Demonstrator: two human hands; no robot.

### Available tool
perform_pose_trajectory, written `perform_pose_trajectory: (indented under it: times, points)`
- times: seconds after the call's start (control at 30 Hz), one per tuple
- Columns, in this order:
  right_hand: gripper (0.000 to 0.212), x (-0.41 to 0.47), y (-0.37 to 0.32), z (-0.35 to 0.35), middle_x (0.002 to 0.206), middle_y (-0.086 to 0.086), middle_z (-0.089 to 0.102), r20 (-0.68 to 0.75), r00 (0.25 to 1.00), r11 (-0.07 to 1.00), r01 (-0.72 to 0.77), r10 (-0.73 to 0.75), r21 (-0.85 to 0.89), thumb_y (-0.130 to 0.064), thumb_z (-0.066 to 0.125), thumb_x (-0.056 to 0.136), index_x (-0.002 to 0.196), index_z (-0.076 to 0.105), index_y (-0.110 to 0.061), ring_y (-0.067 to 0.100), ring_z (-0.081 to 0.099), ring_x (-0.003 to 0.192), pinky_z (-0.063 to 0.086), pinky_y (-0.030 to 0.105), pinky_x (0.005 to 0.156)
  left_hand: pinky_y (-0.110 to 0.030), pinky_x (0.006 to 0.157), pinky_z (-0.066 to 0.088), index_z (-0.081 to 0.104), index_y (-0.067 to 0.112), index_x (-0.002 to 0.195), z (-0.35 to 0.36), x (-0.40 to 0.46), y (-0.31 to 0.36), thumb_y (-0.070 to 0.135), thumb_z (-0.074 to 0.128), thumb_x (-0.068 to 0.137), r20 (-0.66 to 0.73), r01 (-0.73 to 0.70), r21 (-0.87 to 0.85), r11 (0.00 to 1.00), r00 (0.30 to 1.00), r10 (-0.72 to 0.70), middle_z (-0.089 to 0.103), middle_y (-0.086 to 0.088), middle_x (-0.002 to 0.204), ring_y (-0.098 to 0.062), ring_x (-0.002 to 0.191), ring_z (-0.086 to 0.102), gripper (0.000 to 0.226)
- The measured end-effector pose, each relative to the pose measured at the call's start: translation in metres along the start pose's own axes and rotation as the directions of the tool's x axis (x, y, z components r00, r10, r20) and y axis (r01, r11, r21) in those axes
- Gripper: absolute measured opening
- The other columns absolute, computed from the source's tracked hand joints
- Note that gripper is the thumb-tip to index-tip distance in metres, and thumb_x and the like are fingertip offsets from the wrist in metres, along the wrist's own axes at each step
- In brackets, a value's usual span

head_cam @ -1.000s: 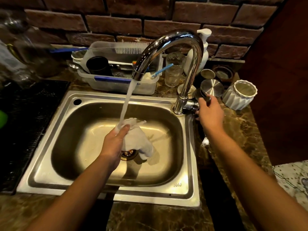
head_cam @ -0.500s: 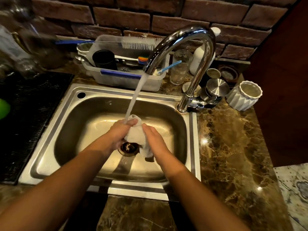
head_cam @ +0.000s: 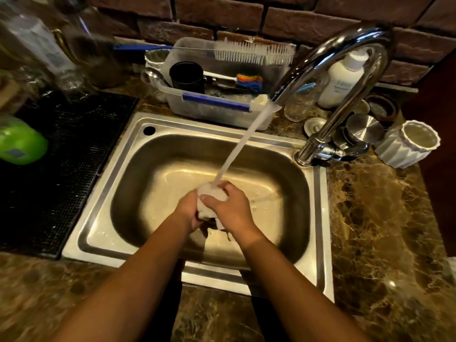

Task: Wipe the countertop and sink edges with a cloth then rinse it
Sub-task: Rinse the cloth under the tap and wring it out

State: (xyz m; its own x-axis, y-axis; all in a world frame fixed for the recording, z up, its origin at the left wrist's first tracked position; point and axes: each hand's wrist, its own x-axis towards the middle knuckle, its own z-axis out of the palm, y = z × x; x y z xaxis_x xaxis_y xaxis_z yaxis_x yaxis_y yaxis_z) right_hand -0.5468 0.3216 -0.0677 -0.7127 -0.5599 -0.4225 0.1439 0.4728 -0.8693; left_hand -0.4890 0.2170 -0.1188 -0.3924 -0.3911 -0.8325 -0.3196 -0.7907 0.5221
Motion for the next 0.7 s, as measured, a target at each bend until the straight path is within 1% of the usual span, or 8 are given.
perform_pose_trajectory:
  times: [0.13,0.2,0.27,0.33,0.43,0.5,0.6,0.7]
  points:
    - [0.021,0.014,0.011,0.010,0.099,-0.011,0.071,-0.022,0.998,0.996,-0.056,0.057,0.064,-0.040,0.083,0.083,0.095,0.068,-0.030,0.016,0.069,0.096,0.060,0.043,0.090,-0.039,0.070,0.057,0.073,0.009,0.118,-0.005,0.007,-0.001,0.061,0.059,0.095,0.086,0.092,-0.069,0.993,0.993,-0.086,0.074,-0.017,0.093,-0.030,0.083,0.072,0.059]
    - [0.024,0.025,0.016,0.015,0.096,-0.010,0.071,-0.046,0.997,0.995,-0.058,0.055,-0.076,-0.045,0.080,0.084,0.097,0.066,-0.030,0.015,0.070,0.091,0.060,0.039,0.084,-0.042,0.076,0.059,0.074,0.008,0.117,-0.008,0.011,-0.004,0.057,0.069,0.087,0.050,0.062,-0.011,0.998,0.997,-0.062,0.075,-0.018,0.099,-0.033,0.088,0.072,0.058]
    - [0.022,0.034,0.019,0.022,0.101,-0.007,0.071,-0.127,0.989,0.975,-0.100,0.075,-0.196,-0.048,0.075,0.088,0.098,0.062,-0.033,0.018,0.069,0.091,0.060,0.037,0.082,-0.051,0.095,0.059,0.076,0.008,0.117,-0.013,0.023,-0.007,0.047,0.076,0.082,-0.014,0.016,0.021,1.000,1.000,-0.016,0.076,-0.018,0.112,-0.036,0.101,0.074,0.053]
    - [0.014,0.042,0.022,0.030,0.110,-0.002,0.068,-0.232,0.961,0.964,-0.196,0.152,-0.182,-0.045,0.062,0.097,0.095,0.059,-0.032,0.023,0.067,0.096,0.058,0.040,0.087,-0.060,0.106,0.052,0.080,0.014,0.111,-0.013,0.035,-0.010,0.046,0.078,0.084,0.023,-0.036,0.071,0.997,0.999,0.035,0.076,-0.016,0.116,-0.035,0.107,0.073,0.042]
    - [0.032,0.052,0.019,0.041,0.107,0.002,0.070,-0.153,0.911,0.920,-0.391,0.383,-0.026,-0.049,0.044,0.104,0.094,0.064,-0.026,0.029,0.067,0.100,0.056,0.043,0.095,-0.059,0.100,0.053,0.083,0.015,0.094,-0.004,0.022,0.000,0.044,0.075,0.087,0.030,-0.067,0.137,0.988,0.998,0.064,0.076,-0.016,0.104,-0.034,0.099,0.072,0.031]
    - [0.050,0.057,0.022,0.044,0.109,0.005,0.073,-0.018,0.892,0.891,-0.453,0.453,-0.018,-0.063,0.039,0.099,0.099,0.068,-0.022,0.031,0.069,0.103,0.055,0.045,0.099,-0.053,0.092,0.058,0.079,0.007,0.101,-0.001,0.012,0.005,0.036,0.068,0.097,0.028,-0.075,0.130,0.989,0.997,0.072,0.076,-0.018,0.097,-0.033,0.092,0.072,0.031]
    - [0.048,0.043,0.023,0.042,0.102,0.001,0.072,-0.016,0.922,0.914,-0.385,0.386,-0.132,-0.066,0.043,0.097,0.102,0.065,-0.024,0.026,0.069,0.096,0.057,0.042,0.093,-0.042,0.079,0.060,0.065,0.008,0.117,-0.005,0.008,0.008,0.024,0.062,0.104,0.009,-0.165,0.219,0.962,0.986,0.167,0.076,-0.018,0.104,-0.033,0.091,0.073,0.021]
    - [0.054,0.020,0.023,0.034,0.118,0.001,0.071,-0.122,0.968,0.916,-0.249,0.221,-0.315,-0.065,0.049,0.096,0.126,0.057,-0.020,0.028,0.068,0.108,0.052,0.035,0.087,-0.038,0.078,0.059,0.061,0.014,0.120,-0.003,0.010,0.001,0.019,0.060,0.105,-0.012,-0.236,0.319,0.918,0.967,0.253,0.072,-0.013,0.108,-0.031,0.096,0.071,0.016]
